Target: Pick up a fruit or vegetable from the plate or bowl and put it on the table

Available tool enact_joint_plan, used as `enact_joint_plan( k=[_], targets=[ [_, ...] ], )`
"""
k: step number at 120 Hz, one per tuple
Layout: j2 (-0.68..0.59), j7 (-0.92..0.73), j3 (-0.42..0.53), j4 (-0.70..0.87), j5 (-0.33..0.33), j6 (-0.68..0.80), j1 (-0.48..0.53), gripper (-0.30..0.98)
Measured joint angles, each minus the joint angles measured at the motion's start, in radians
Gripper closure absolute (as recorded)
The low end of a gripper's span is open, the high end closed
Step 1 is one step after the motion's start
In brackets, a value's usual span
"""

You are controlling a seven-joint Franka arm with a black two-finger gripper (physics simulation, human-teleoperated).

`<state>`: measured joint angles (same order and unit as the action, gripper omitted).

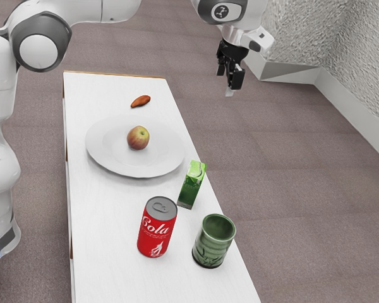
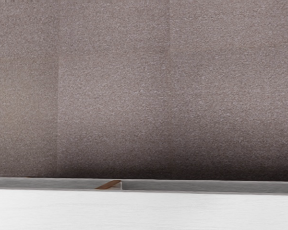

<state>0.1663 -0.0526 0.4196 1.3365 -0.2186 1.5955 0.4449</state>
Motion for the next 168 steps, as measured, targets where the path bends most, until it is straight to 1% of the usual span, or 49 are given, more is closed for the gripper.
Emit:
enact_joint_plan(
  k=[26,68,81,97,106,120,126,135,144,154,168],
  targets=[
    [-0.009,-0.005,0.008,-0.008,-0.001,0.004,-0.019,0.0],
    [-0.006,-0.011,0.003,0.004,0.066,0.013,-0.013,0.0],
    [0.004,0.002,0.007,0.0,0.063,0.014,-0.059,0.0],
    [0.008,0.022,0.003,0.006,0.107,0.016,-0.058,0.0],
    [0.004,-0.009,0.001,0.008,0.121,0.013,-0.054,0.0],
    [0.001,-0.11,-0.005,0.014,0.145,-0.016,-0.046,0.0],
    [-0.001,-0.154,-0.041,0.052,0.164,-0.025,-0.056,0.0],
    [-0.034,-0.216,-0.14,0.17,0.205,-0.021,-0.059,0.0],
    [-0.063,-0.269,-0.215,0.252,0.236,-0.009,-0.048,0.0],
    [-0.084,-0.279,-0.241,0.279,0.254,0.0,-0.036,0.0],
    [-0.106,-0.227,-0.247,0.3,0.268,0.007,-0.056,0.0]
  ],
)
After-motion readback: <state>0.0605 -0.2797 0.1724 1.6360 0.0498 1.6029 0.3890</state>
